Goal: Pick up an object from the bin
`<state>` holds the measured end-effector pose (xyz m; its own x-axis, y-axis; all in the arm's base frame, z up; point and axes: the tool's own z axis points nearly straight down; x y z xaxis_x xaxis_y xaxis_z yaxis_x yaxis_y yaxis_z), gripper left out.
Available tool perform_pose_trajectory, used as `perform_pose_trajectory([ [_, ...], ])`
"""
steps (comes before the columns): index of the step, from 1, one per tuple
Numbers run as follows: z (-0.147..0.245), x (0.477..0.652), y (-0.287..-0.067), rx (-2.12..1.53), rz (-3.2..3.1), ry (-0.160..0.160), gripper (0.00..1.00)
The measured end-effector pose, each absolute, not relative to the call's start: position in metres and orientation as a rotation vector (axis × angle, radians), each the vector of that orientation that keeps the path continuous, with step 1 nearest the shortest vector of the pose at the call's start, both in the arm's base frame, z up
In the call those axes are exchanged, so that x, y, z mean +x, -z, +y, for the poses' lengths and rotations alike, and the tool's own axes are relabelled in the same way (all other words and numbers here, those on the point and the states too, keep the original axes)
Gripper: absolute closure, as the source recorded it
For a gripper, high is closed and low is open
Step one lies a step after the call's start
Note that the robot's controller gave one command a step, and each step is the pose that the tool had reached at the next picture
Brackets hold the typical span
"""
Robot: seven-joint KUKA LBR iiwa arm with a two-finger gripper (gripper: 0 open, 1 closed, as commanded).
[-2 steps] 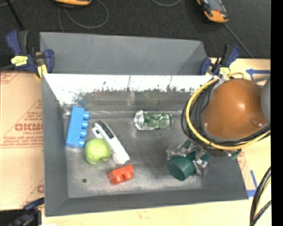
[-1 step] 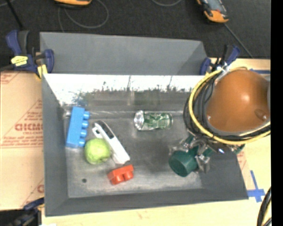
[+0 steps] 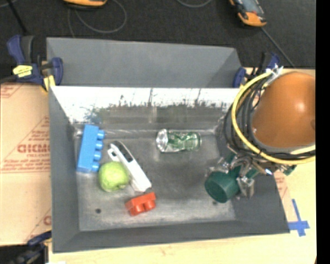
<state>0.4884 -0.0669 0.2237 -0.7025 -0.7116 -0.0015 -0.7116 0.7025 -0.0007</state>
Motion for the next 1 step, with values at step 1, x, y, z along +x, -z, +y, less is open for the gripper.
perform_pose_trajectory([
  [1,-0.0723,0.4968,-0.2526,-1.171,2.912,0.002,0.0],
])
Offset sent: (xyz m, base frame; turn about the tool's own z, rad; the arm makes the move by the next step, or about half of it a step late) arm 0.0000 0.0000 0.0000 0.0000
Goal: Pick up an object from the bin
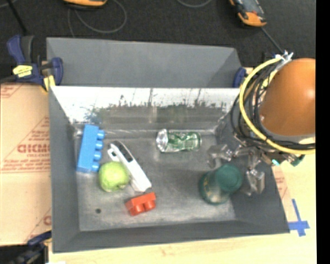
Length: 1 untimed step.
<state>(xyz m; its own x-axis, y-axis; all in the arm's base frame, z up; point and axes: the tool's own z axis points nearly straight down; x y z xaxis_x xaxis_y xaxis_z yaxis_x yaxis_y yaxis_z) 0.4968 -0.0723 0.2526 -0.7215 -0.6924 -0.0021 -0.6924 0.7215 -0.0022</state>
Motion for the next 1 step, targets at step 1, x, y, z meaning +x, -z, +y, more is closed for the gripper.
perform_pose_trajectory([
  [1,-0.0729,0.4984,-0.255,-1.165,2.914,0.002,0.0],
])
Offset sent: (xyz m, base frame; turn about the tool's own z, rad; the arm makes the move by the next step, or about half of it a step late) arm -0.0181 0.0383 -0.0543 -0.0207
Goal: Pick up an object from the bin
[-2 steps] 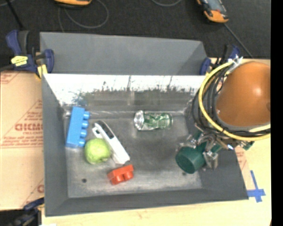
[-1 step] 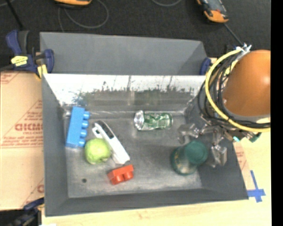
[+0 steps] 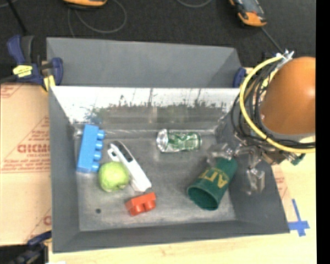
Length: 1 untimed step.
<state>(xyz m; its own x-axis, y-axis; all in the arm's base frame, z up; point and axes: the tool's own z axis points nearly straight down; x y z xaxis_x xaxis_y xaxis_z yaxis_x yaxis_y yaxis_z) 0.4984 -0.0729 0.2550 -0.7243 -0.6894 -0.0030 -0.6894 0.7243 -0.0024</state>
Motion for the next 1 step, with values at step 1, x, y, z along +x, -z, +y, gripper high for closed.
perform_pose_trajectory([
  [1,-0.0498,0.4869,-0.22,-1.185,2.902,0.005,0.0],
])
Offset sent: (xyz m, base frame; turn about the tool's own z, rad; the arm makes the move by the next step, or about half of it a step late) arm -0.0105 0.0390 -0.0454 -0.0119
